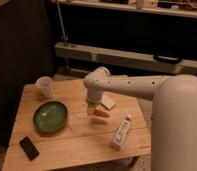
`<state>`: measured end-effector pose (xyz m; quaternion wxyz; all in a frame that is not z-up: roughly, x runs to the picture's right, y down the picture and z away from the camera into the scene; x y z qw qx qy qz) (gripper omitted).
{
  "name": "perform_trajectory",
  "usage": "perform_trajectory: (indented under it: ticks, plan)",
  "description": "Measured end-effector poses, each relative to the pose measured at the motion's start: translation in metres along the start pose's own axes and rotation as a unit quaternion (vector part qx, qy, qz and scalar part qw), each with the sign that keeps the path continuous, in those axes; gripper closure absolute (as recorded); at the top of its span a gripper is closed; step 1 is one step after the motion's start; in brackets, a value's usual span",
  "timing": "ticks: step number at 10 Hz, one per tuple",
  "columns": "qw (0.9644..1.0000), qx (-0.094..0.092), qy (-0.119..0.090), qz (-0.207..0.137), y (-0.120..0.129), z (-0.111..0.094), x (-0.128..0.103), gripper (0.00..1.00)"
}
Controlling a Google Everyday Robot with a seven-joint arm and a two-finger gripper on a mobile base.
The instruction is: Place the pepper on the white sponge
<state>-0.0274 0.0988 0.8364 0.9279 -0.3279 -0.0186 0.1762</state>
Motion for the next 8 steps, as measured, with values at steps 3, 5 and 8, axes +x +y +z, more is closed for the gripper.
perform_trajectory:
  ticks: [3,5,8]
  plan:
    - [0.9998,0.016,-0.013,-0.001,-0.034,-0.008,-0.002,1.00]
    - [0.9996,0.023,-0.018,-0.003,-0.044,-0.011,-0.003,1.00]
    - [0.9995,0.028,-0.014,0.000,-0.057,-0.012,0.001,1.00]
